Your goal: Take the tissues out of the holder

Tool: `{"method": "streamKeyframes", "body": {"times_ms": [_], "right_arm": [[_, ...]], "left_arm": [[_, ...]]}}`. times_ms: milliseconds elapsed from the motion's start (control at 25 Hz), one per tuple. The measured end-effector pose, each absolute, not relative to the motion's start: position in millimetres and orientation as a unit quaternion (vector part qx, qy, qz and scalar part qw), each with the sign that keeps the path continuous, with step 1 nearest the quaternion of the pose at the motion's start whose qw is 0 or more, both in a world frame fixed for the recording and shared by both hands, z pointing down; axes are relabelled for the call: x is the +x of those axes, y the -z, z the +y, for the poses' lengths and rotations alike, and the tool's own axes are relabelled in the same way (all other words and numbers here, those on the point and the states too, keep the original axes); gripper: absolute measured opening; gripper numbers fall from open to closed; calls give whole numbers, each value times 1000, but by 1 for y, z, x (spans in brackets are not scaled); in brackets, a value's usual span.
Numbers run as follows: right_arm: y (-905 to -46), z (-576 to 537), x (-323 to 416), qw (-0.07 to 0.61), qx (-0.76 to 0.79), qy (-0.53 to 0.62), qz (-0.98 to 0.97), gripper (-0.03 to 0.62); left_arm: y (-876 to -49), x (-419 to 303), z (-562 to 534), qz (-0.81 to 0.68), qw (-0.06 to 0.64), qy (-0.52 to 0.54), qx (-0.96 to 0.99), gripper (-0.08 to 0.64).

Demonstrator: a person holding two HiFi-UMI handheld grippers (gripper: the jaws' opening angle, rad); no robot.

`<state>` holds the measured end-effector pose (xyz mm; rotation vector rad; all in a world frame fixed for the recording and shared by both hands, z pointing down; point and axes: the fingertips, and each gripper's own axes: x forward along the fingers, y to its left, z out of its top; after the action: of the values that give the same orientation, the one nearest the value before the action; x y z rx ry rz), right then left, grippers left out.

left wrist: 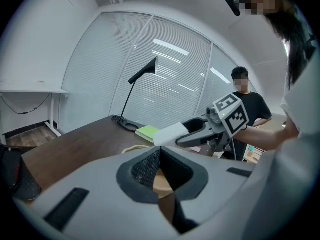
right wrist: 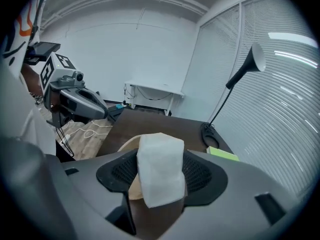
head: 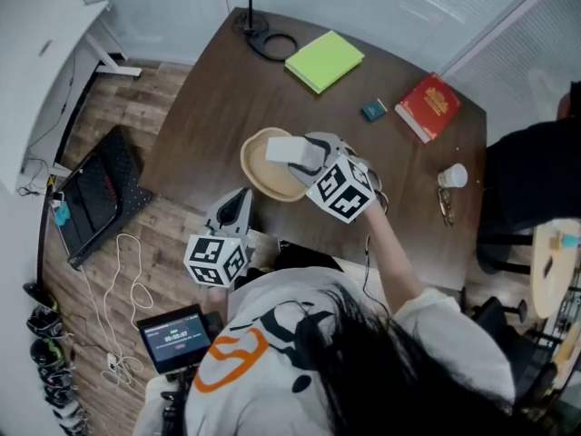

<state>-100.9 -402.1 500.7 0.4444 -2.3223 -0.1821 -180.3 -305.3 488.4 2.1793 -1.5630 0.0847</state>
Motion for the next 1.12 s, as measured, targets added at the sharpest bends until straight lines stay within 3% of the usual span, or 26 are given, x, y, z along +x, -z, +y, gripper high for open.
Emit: {"method": "streamKeyframes", "body": {"times_ms": [440, 680, 880, 1120], "right_arm": [[-533, -384, 10, 424, 278, 8, -862, 276], [-551, -385, 31, 447, 318, 16, -836, 276], [-586, -394, 42, 516, 331, 87, -785, 276], [-610, -381, 30, 515, 315, 63, -794, 278]], "left_arm": [[-491, -149, -319, -529, 229, -37, 816, 0], [-494, -127, -322, -505, 231, -46, 830, 0], [-497, -119, -321, -494, 233, -56, 836, 0], [-500, -131, -317, -505, 234, -63, 828, 0]]}}
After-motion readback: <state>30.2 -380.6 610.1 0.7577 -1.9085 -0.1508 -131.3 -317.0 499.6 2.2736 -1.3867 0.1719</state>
